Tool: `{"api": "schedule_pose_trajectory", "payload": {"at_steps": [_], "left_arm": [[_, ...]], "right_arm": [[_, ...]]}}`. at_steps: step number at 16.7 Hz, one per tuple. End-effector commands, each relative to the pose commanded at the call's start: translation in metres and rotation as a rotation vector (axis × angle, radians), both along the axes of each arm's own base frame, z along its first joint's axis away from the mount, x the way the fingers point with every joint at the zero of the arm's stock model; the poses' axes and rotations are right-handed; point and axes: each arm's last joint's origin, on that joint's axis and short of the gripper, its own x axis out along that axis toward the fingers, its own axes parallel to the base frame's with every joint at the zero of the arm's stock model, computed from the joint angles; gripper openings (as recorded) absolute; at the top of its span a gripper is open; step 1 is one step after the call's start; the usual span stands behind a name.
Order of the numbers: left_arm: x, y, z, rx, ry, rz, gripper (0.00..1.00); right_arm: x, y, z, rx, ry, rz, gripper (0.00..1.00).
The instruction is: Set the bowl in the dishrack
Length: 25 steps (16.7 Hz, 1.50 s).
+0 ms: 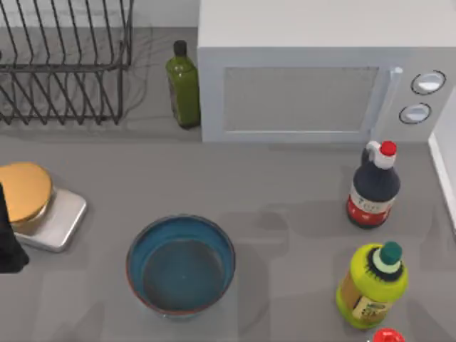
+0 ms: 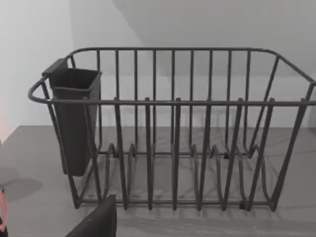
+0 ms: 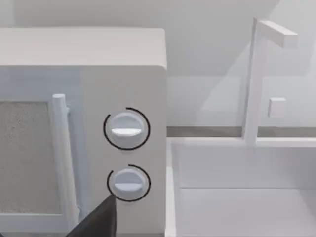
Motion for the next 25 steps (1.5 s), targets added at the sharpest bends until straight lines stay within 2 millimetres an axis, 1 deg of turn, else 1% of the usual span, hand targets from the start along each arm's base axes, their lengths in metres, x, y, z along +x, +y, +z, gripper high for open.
{"api": "schedule_pose_trajectory", "payload": {"at_steps": [3, 6, 9, 11, 12, 14, 15, 17, 19, 22, 25], "left_arm": [[0.000, -0.001, 0.002, -0.007, 0.010, -0.009, 1.00], [0.001, -0.008, 0.018, -0.063, 0.095, -0.072, 1.00], [0.007, -0.020, 0.051, -0.144, 0.260, -0.161, 1.00], [0.019, -0.033, 0.077, -0.192, 0.417, -0.214, 1.00], [0.029, -0.041, 0.089, -0.210, 0.512, -0.234, 1.00], [0.054, -0.065, 0.105, -0.223, 0.732, -0.253, 1.00], [0.069, -0.081, 0.109, -0.217, 0.851, -0.250, 1.00], [0.098, -0.117, 0.107, -0.184, 1.079, -0.221, 1.00], [0.121, -0.157, 0.098, -0.135, 1.265, -0.173, 1.00], [0.139, -0.212, 0.082, -0.060, 1.450, -0.096, 1.00], [0.144, -0.254, 0.071, -0.008, 1.538, -0.042, 1.00]], "right_arm": [[0.000, 0.000, 0.000, 0.000, 0.000, 0.000, 1.00], [0.000, 0.000, 0.000, 0.000, 0.000, 0.000, 1.00], [0.000, 0.000, 0.000, 0.000, 0.000, 0.000, 1.00], [0.000, 0.000, 0.000, 0.000, 0.000, 0.000, 1.00], [0.000, 0.000, 0.000, 0.000, 0.000, 0.000, 1.00], [0.000, 0.000, 0.000, 0.000, 0.000, 0.000, 1.00], [0.000, 0.000, 0.000, 0.000, 0.000, 0.000, 1.00], [0.000, 0.000, 0.000, 0.000, 0.000, 0.000, 1.00], [0.000, 0.000, 0.000, 0.000, 0.000, 0.000, 1.00], [0.000, 0.000, 0.000, 0.000, 0.000, 0.000, 1.00], [0.000, 0.000, 0.000, 0.000, 0.000, 0.000, 1.00]]}}
